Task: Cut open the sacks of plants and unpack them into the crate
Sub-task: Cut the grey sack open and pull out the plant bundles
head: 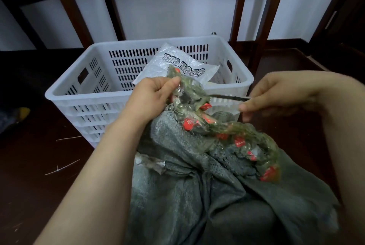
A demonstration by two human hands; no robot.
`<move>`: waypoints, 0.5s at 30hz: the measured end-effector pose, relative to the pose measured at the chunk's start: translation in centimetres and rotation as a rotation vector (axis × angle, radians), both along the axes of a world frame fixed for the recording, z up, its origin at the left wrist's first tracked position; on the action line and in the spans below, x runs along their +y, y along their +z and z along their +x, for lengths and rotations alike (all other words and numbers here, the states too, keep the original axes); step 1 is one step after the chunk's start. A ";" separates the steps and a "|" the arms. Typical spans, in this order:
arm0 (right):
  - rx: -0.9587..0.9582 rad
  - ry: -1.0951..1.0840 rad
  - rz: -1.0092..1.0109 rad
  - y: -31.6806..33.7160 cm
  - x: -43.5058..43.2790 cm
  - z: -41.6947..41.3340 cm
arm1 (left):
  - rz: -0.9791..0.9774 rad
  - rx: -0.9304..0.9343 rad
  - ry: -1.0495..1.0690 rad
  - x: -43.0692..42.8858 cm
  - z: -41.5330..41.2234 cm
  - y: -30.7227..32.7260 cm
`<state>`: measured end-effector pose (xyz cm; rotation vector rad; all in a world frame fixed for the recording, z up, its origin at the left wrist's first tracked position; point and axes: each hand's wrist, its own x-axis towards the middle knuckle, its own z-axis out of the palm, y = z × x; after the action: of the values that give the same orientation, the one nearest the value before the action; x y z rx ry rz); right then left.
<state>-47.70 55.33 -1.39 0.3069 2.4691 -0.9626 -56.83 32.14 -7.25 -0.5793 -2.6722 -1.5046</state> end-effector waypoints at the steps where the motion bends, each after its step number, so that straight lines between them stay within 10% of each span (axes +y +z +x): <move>1: 0.008 -0.044 -0.136 -0.6 0.7 0.0 | 0.041 -0.016 0.000 0.1 0.2 0.1; 5: 0.194 -0.347 -0.566 -3.5 0.8 -1.4 | 0.161 -0.100 -0.030 0.9 1.1 0.7; 15: 0.369 -0.415 -0.642 -5.5 -3.7 -3.6 | 0.183 -0.289 -0.103 1.0 2.1 1.5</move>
<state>-51.31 51.63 -6.84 0.4575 2.2698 -2.0733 -54.70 33.17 -5.72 -0.5323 -2.6947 -1.9754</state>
